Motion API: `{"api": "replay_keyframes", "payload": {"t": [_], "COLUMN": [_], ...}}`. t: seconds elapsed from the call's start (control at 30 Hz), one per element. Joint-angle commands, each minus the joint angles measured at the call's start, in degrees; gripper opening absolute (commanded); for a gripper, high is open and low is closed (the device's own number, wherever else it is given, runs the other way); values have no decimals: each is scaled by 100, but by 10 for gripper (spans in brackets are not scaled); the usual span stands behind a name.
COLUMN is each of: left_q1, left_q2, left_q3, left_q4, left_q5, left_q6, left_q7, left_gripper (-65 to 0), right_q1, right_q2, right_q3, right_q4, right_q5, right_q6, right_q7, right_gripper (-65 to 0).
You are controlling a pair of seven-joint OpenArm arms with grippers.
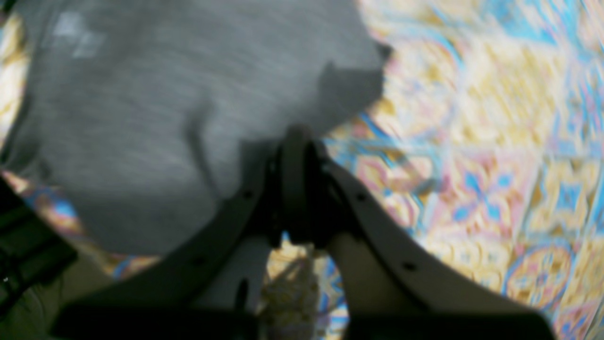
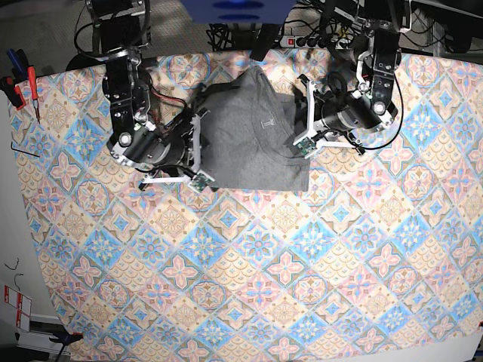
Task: Fold the T-shirt properly
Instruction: 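Release the shirt and pat the folded bundle flat with both grippers, then lift both grippers off the folded shirt and open them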
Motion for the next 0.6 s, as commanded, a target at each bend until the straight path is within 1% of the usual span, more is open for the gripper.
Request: {"api": "replay_keyframes", "payload": {"t": [0.0,0.07,0.1,0.27,0.33,0.47,0.57], "left_q1": [-38,-38,-29,94,155,173,164], "left_q2": [-21,-21,-21,-56,-144,-302,-302], "left_q3": [90,310,380,723,1049,1919,2139], "left_q4": [107,107,107,98,98,107,37], "left_q5": [235,683,877,1536,1703,1853,1853], "left_q6": [29,29,29,29,29,29,29], "left_q7": [-21,6,14,-12,-12,-21,-21], "left_gripper": [-650,-650,-650,-650,-650,-650,-650], "right_q1": [33,-20,-20,-55,-55,-55,-55], "right_q2": [-5,12,74,285,320,329,329], "right_q3": [108,249,275,302,302,302,310], "right_q4": [88,88,88,88,88,79,79], "right_q5": [53,53,53,53,53,53,53], "right_q6": [-3,-3,-3,-3,-3,-3,-3], "right_q7": [82,82,82,82,82,82,82], "right_gripper": [-632,-632,-632,-632,-632,-632,-632]}}
